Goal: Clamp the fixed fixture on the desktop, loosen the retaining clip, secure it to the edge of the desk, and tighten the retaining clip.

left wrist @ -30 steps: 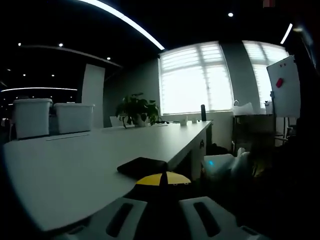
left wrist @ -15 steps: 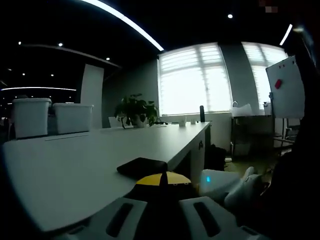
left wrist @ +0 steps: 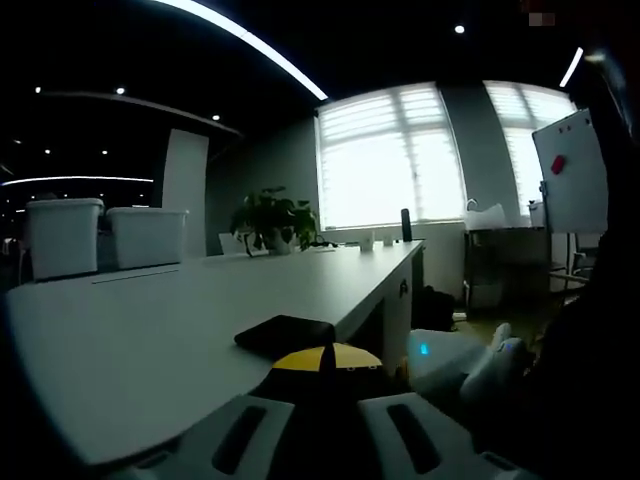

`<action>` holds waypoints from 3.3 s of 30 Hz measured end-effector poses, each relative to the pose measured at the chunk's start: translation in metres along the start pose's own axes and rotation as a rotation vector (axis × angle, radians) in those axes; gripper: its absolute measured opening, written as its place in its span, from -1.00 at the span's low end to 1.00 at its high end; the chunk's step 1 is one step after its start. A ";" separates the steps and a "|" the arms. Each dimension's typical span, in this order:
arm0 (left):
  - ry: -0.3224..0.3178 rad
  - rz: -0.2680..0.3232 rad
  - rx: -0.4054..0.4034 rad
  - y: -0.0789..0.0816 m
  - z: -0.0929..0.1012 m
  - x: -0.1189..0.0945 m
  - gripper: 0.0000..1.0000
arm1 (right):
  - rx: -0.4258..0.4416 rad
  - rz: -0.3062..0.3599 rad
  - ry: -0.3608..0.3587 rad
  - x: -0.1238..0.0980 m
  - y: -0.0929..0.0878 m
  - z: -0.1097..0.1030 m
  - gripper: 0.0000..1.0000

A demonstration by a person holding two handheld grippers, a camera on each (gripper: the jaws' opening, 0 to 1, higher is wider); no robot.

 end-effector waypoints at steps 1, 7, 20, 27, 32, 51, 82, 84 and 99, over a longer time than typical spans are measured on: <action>0.001 -0.001 0.001 0.000 0.000 0.000 -0.99 | -0.005 0.000 0.035 0.001 0.000 0.001 -0.47; 0.003 -0.011 0.006 0.001 0.000 0.000 -0.99 | -0.048 0.017 0.193 0.006 0.000 0.008 -0.48; -0.012 -0.016 0.014 0.001 -0.001 0.001 -0.99 | -0.058 0.050 0.527 0.015 -0.001 0.016 -0.47; -0.031 -0.050 0.035 -0.003 0.001 0.005 -0.99 | -0.063 0.055 0.598 0.021 0.000 0.019 -0.46; -0.034 -0.048 0.035 -0.003 0.001 0.005 -0.99 | -0.048 0.064 0.607 0.020 0.000 0.017 -0.46; -0.031 -0.009 0.003 0.002 0.010 -0.001 -0.97 | -0.040 0.045 0.592 0.023 0.004 0.008 -0.44; -0.058 0.026 -0.131 0.008 0.028 -0.020 -0.51 | 0.024 -0.005 0.546 -0.014 -0.002 0.016 -0.01; -0.045 0.027 -0.136 0.007 0.030 -0.023 -0.34 | 0.026 -0.015 0.547 -0.019 -0.001 0.017 0.08; 0.098 -0.023 -0.171 0.003 0.020 -0.058 0.45 | 0.024 -0.084 0.503 -0.052 -0.008 0.028 0.18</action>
Point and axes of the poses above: the point that each gripper's makers call its tool centre point, and the gripper's own axes: x roughly forward along the fingers, z roughly to its right, y roughly out of its top, the point moved 8 cm from there along -x, roughly backward along the fingers, and after that the axes turned 4 degrees about x, right-handed, at the moved point
